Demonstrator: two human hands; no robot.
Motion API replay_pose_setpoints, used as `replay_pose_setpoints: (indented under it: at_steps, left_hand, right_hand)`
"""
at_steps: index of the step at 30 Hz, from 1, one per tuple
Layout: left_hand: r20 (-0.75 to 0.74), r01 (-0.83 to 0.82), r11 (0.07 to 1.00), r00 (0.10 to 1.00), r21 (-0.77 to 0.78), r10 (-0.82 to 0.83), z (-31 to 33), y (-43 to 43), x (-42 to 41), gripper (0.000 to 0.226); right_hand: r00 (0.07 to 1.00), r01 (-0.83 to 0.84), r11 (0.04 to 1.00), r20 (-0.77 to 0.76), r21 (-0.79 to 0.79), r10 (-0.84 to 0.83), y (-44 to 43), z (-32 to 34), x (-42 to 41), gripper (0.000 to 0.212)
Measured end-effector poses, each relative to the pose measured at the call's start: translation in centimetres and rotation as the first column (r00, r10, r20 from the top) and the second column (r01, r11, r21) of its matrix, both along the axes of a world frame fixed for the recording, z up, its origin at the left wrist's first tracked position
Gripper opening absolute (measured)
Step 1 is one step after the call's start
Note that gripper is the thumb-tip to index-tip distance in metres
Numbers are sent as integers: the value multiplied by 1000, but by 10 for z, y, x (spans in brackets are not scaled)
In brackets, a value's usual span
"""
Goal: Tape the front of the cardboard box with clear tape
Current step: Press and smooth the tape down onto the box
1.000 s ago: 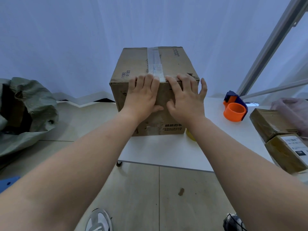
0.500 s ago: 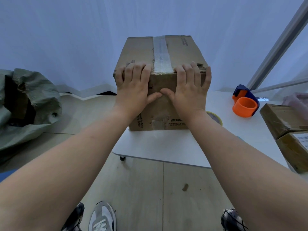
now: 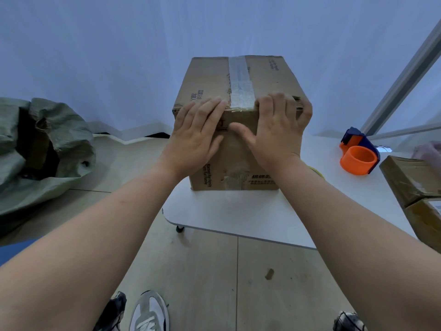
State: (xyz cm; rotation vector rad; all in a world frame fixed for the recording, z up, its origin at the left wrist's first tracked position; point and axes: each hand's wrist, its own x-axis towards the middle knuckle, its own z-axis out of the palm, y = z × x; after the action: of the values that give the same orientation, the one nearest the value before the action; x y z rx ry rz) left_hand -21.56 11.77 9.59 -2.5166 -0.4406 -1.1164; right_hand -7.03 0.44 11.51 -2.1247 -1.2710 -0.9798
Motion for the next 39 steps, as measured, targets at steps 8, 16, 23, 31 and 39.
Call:
replay_pose_setpoints:
  at_steps: [8,16,23,31,39]
  left_hand:
    - [44,-13,991,999,-130,19,12,-7,3,42]
    - [-9,-133,948,991,-288,136,42,-26,22,35]
    - [63,-187,966,978,-177,201,10,-18,33,45]
    - [-117,-328,945,938,-2,325,2,-26,26,93]
    - [-200,-309,933,941,-182,273,35,-40,29,59]
  right_hand:
    - [980,19,998,197,-57,-7,3,-33,8,87]
    - [986,-153,988,65,-35,155,-13,-6,13,56]
    - [990,-140,990,-17,-12,140,-8,-5,10,40]
    - [987,16,959,159,-282,31,-21,-20,13,111]
    - [988,-142,936,17,-323,156,-37,3,16,85]
